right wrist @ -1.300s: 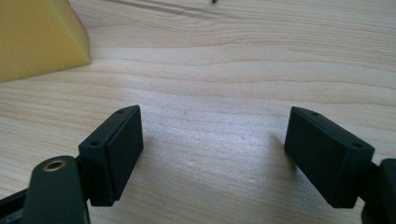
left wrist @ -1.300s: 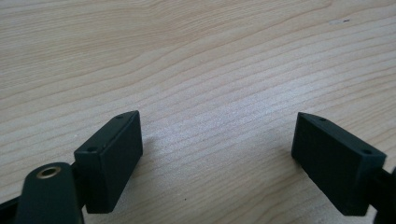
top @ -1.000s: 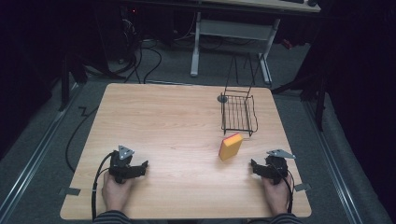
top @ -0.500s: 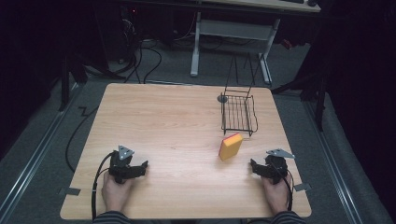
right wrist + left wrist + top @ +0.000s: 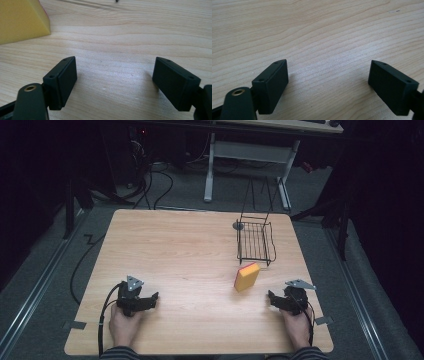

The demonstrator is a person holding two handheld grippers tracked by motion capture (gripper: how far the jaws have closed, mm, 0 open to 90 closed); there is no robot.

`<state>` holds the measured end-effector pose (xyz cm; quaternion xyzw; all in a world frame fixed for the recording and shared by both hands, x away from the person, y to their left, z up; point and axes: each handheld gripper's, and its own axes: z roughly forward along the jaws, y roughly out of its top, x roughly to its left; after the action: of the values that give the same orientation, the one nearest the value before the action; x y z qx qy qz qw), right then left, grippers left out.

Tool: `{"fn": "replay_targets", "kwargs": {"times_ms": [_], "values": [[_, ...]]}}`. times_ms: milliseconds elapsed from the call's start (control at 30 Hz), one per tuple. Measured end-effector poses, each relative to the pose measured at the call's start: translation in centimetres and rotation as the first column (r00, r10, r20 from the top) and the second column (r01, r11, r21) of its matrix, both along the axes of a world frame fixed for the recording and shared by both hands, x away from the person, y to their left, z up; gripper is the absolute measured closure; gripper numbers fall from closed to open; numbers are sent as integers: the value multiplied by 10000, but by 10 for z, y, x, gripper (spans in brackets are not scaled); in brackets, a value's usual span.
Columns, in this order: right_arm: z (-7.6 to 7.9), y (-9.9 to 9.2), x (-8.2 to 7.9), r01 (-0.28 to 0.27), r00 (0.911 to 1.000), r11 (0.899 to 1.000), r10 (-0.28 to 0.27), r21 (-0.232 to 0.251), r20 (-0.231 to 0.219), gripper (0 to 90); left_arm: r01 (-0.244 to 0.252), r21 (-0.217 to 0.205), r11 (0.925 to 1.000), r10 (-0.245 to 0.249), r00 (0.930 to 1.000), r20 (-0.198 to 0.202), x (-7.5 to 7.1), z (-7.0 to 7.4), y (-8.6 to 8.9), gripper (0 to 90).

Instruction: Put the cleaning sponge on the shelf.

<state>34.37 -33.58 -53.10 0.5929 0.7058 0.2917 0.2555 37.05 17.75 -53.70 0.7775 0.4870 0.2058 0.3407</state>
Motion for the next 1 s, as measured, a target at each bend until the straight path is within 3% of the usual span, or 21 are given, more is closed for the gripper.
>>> {"fn": "replay_targets", "kwargs": {"times_ms": [233,300,667,1000], "values": [[0,0,0,-70,10000,10000,70,13,-62,188,-14,-4,10000,14,10000,5,0,0,0,170],[1,-1,-1,-115,9999,9996,117,255,-74,188,-16,-7,10000,16,10000,3,0,0,0,170],[11,3,-12,-714,9966,9958,689,567,446,185,-13,-29,10000,13,10000,-3,0,0,0,170],[24,11,-26,-1381,9866,9884,1316,638,962,185,-14,-35,10000,14,10000,-3,0,0,0,170]]}}
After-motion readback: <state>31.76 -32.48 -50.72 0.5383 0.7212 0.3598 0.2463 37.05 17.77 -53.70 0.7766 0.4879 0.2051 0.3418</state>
